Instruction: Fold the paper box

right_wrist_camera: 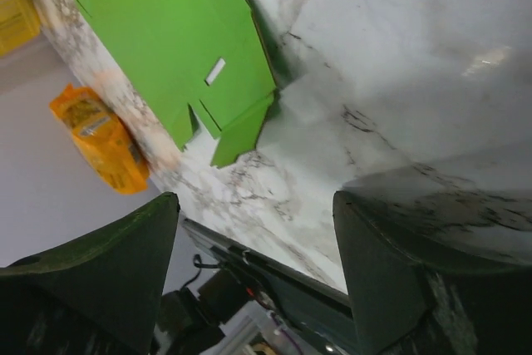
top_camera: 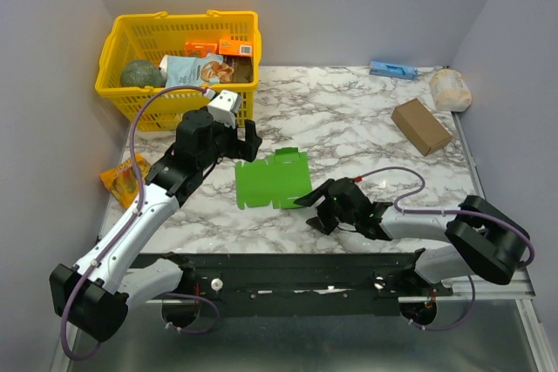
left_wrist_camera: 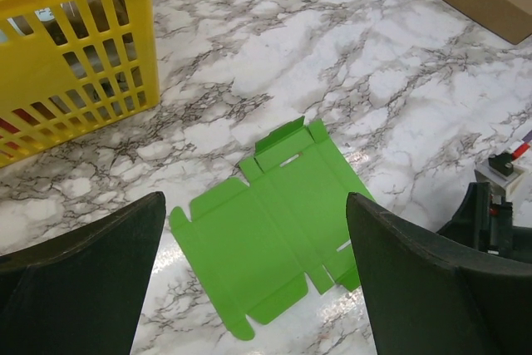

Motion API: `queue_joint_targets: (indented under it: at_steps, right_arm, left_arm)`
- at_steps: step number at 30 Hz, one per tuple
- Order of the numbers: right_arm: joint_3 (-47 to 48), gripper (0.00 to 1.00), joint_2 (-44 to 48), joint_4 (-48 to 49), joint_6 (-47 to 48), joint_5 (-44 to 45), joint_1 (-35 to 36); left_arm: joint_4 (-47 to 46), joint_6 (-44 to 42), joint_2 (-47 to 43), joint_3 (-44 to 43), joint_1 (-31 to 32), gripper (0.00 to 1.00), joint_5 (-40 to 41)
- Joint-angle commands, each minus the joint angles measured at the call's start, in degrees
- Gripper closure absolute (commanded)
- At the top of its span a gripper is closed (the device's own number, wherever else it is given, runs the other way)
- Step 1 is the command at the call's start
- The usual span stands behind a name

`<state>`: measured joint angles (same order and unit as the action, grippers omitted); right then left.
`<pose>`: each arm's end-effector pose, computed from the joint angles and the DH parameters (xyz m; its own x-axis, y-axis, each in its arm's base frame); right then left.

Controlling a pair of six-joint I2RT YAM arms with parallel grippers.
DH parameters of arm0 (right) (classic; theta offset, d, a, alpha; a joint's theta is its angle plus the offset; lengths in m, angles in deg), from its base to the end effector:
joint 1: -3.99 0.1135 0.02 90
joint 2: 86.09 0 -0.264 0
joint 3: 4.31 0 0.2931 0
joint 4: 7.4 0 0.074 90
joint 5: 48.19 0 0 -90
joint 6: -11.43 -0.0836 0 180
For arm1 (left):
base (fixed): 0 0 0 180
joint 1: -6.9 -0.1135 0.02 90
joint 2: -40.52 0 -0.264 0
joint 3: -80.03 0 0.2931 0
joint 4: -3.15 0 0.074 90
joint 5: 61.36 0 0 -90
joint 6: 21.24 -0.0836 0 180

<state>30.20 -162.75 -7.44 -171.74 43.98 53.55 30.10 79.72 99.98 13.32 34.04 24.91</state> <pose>0.1925 0.2210 0.0679 -0.7171 0.6968 0.0156 0.4760 0.4733 0.7412 0.2866 -0.1530 0.3248 -0.3914 -0.0126 -0.9201 0.4434 0.8736 -0.2005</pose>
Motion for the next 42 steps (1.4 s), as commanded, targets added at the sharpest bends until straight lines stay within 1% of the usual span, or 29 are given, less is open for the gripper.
queue_joint_targets:
  at_steps: [1,2,7,11,14,15,17,18,20,23,24,27,28,30,34,35,37,38,42]
  right_arm:
    - [3.3,0.19,-5.9,6.1,-7.3,2.1,0.5]
    - [3.5,0.2,-7.9,6.4,-8.3,2.3,0.5]
    - [5.3,0.25,-11.9,6.0,-10.1,4.3,0.5]
    - [7.0,0.3,-14.8,5.4,-11.3,4.3,0.4]
    - [7.0,0.37,-16.4,5.6,-12.8,3.9,0.5]
    - [6.7,0.42,-16.6,5.9,-13.1,4.1,0.5]
    - [6.6,0.46,-17.0,6.2,-13.5,4.4,0.5]
    - [6.5,0.51,-17.1,6.0,-13.8,4.9,0.4]
    - [6.0,0.57,-17.0,6.2,-14.3,5.1,0.4]
    - [5.2,0.69,-16.9,6.8,-14.5,5.5,0.4]
    - [4.8,0.76,-16.5,7.2,-14.3,5.6,0.5]
    - [4.6,0.9,-15.4,8.4,-12.3,6.0,0.5]
    - [4.6,0.92,-14.8,8.4,-11.6,6.3,0.5]
    - [4.5,1.0,-13.7,8.8,-8.4,7.0,0.5]
    - [5.3,1.0,-8.1,9.1,0.2,9.5,0.5]
    - [5.7,1.0,-7.1,9.1,5.3,9.9,0.5]
    - [7.2,0.99,-4.7,8.4,11.0,11.3,0.4]
    - [7.7,1.0,-2.7,8.3,17.1,11.4,0.4]
    - [10.3,1.0,2.6,5.1,28.6,12.1,0.5]
  left_arm:
    - [-1.0,0.5,-1.5,0.3,0.3,0.01,-1.2]
    - [-1.0,0.5,-1.7,0.3,0.3,0.01,-1.0]
    - [-0.9,0.5,-2.0,0.3,0.3,0.01,-1.2]
    - [-0.7,0.5,-2.3,0.3,0.3,0.01,-1.1]
    - [-0.8,0.6,-2.7,0.5,0.3,0.01,-1.2]
    - [-0.8,0.6,-2.9,0.5,0.3,0.01,-1.3]
    - [-0.9,0.6,-3.2,0.6,0.3,0.01,-1.4]
    - [-0.9,0.6,-3.5,0.7,0.2,0.01,-1.4]
    - [-0.9,0.6,-3.7,0.8,0.3,0.01,-1.4]
    - [-0.9,0.6,-4.0,0.9,0.3,0.01,-1.5]
    - [-1.1,0.6,-4.2,1.0,0.3,0.01,-1.5]
    - [-1.4,0.5,-4.5,1.3,0.3,0.01,-2.0]
    - [-1.5,0.3,-4.5,1.3,0.3,0.01,-2.2]
    - [-1.7,-0.1,-4.5,1.5,0.3,0.01,-2.9]
    - [-1.9,-1.1,-4.3,1.6,0.3,0.01,-2.5]
    - [-1.9,-1.4,-4.3,1.6,0.3,0.01,-2.5]
    - [-1.9,-2.0,-4.1,1.7,0.3,0.01,-2.6]
    - [-1.8,-2.1,-4.1,1.7,0.3,0.01,-2.7]
    - [-1.3,-3.0,-4.3,1.2,0.1,0.01,-2.2]
